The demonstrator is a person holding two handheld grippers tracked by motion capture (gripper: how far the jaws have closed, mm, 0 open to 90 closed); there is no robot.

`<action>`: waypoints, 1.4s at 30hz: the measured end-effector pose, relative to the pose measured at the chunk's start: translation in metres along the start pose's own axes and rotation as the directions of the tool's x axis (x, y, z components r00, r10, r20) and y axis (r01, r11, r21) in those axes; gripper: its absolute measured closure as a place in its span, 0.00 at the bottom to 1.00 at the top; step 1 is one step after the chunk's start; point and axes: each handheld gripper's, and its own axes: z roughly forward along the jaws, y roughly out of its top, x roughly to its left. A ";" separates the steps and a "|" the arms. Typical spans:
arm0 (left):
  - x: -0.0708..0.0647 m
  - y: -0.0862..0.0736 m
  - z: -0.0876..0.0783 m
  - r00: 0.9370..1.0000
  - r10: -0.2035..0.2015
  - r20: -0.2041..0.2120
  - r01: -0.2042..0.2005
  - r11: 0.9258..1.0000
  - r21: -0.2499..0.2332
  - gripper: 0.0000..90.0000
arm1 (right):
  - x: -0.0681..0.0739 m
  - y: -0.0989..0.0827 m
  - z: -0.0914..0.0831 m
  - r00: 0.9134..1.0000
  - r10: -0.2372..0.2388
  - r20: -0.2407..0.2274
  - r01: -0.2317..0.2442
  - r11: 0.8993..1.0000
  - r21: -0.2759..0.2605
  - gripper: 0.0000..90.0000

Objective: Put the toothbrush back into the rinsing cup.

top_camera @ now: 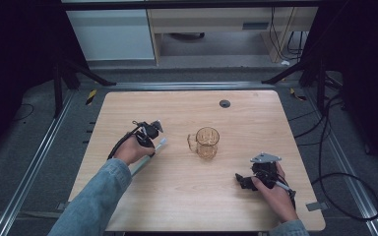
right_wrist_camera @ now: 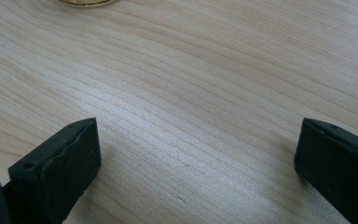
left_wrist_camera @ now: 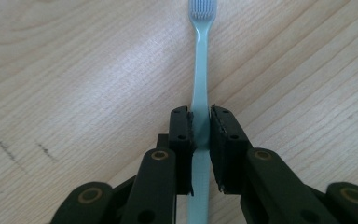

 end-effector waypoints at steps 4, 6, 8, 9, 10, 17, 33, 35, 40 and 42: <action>0.002 -0.001 -0.007 1.000 -0.019 0.003 0.019 0.999 -0.046 0.87 | 0.000 0.000 0.000 1.000 0.000 0.000 0.000 1.000 0.000 0.01; 0.001 0.000 -0.012 1.000 -0.011 0.000 0.011 0.998 -0.066 0.87 | 0.000 0.000 0.000 1.000 -0.001 0.001 0.001 1.000 0.000 0.01; -0.001 0.001 -0.016 1.000 -0.014 0.002 0.014 0.996 -0.089 0.87 | 0.000 0.000 0.000 1.000 0.000 0.000 0.000 1.000 0.000 0.01; -0.001 0.002 -0.017 1.000 -0.012 0.001 0.012 0.996 -0.094 0.87 | 0.000 0.000 0.000 1.000 0.000 0.000 0.000 1.000 0.000 0.01; -0.002 0.004 -0.020 1.000 -0.012 0.003 0.012 0.995 -0.102 0.87 | 0.000 0.000 0.000 1.000 0.000 0.000 0.000 1.000 0.000 0.01; -0.001 0.018 -0.024 0.999 -0.030 0.017 0.031 0.997 -0.070 0.87 | 0.000 0.000 0.000 1.000 -0.001 0.001 0.001 1.000 -0.001 0.01; -0.025 0.063 -0.070 1.000 0.006 0.024 -0.002 0.983 -0.182 0.88 | 0.000 0.000 0.000 1.000 -0.007 0.003 0.007 1.000 0.000 0.00; -0.027 0.067 -0.075 1.000 0.012 0.013 -0.009 0.981 -0.196 0.88 | 0.000 0.000 0.000 1.000 -0.007 0.002 0.007 1.000 0.000 0.00; -0.030 0.072 -0.085 1.000 0.001 0.018 0.004 0.966 -0.257 0.88 | 0.000 0.000 0.000 1.000 -0.007 0.002 0.007 1.000 0.000 0.00; -0.031 0.073 -0.088 1.000 -0.001 0.012 0.005 0.959 -0.284 0.88 | 0.000 0.000 0.000 1.000 -0.007 0.002 0.007 1.000 -0.001 0.00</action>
